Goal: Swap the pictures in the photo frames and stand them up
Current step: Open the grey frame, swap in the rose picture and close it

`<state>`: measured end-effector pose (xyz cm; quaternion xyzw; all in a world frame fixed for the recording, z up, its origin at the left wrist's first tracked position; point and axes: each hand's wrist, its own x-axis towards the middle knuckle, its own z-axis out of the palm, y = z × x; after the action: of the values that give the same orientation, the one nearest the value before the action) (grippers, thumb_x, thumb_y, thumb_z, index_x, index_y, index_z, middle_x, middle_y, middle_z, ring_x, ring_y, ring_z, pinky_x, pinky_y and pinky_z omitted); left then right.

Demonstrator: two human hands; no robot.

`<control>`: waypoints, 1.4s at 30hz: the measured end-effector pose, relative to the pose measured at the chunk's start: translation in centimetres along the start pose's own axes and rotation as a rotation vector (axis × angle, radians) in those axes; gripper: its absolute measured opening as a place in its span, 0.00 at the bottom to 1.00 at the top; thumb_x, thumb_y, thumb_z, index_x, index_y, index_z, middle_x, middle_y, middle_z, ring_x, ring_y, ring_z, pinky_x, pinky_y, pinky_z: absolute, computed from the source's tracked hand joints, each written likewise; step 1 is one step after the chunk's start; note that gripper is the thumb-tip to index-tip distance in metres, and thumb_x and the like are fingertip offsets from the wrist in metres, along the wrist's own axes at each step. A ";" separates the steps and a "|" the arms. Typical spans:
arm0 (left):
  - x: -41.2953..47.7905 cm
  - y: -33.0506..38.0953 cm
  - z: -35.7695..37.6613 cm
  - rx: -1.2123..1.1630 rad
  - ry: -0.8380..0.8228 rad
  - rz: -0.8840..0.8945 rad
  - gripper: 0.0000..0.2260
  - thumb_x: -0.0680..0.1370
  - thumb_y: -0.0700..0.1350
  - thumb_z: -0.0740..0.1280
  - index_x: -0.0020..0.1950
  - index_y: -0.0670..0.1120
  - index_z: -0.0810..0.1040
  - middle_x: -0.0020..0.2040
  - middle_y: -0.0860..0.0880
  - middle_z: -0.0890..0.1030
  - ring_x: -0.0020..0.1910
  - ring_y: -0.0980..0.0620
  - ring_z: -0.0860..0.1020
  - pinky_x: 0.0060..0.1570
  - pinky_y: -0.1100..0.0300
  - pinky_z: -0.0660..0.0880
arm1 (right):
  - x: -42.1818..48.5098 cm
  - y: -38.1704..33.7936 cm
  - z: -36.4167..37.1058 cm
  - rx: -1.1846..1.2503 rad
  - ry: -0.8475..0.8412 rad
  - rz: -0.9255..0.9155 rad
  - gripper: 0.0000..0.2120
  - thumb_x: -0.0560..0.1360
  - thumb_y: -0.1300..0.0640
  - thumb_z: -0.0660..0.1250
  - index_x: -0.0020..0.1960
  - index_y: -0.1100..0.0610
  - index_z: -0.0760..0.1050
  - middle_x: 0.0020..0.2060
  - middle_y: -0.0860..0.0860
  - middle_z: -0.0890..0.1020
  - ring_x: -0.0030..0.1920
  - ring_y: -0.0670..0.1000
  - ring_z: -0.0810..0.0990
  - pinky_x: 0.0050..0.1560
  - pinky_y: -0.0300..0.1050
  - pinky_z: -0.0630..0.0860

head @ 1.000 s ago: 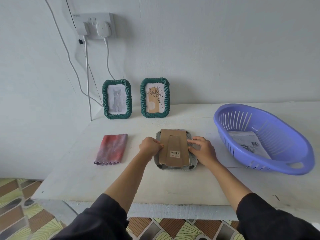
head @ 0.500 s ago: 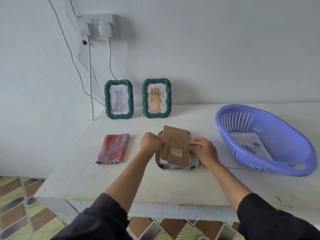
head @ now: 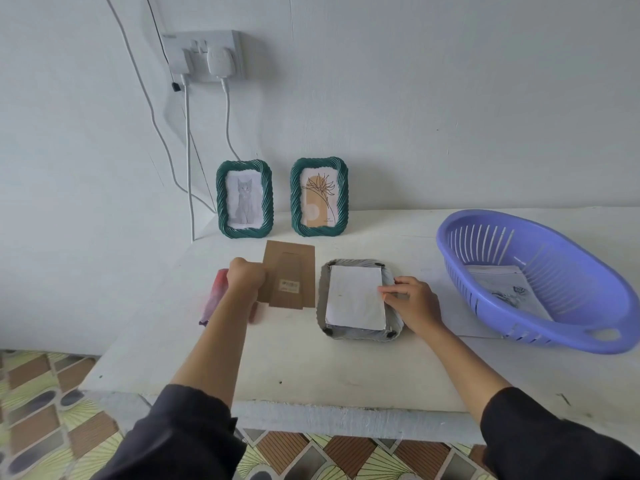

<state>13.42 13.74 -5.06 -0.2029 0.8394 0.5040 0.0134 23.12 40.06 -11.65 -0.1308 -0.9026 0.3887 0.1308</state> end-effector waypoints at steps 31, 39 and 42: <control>-6.8 -1.4 7.9 0.542 -0.167 0.459 0.16 0.75 0.52 0.67 0.58 0.44 0.79 0.63 0.45 0.72 0.63 0.43 0.68 0.63 0.52 0.67 | -0.5 -0.4 -0.2 -0.046 -0.011 -0.009 0.10 0.74 0.54 0.68 0.54 0.51 0.82 0.61 0.50 0.77 0.63 0.51 0.72 0.61 0.43 0.66; -6.7 -0.8 7.6 0.358 -0.172 0.333 0.10 0.71 0.47 0.71 0.51 0.48 0.82 0.60 0.45 0.77 0.63 0.43 0.70 0.62 0.50 0.71 | -0.2 -1.9 -1.0 -0.099 -0.110 0.071 0.11 0.76 0.52 0.64 0.56 0.48 0.80 0.62 0.50 0.75 0.64 0.50 0.71 0.61 0.43 0.65; -6.8 -0.5 7.6 0.294 -0.184 0.291 0.03 0.71 0.45 0.71 0.37 0.51 0.80 0.54 0.45 0.80 0.59 0.41 0.73 0.58 0.49 0.74 | -0.6 -3.2 -1.7 -0.113 -0.203 0.056 0.13 0.75 0.53 0.64 0.59 0.49 0.78 0.61 0.53 0.74 0.63 0.52 0.72 0.62 0.45 0.68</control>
<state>18.49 22.23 -7.68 -0.0286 0.9196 0.3891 0.0465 23.83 38.87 -8.26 -0.1229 -0.9276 0.3521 0.0202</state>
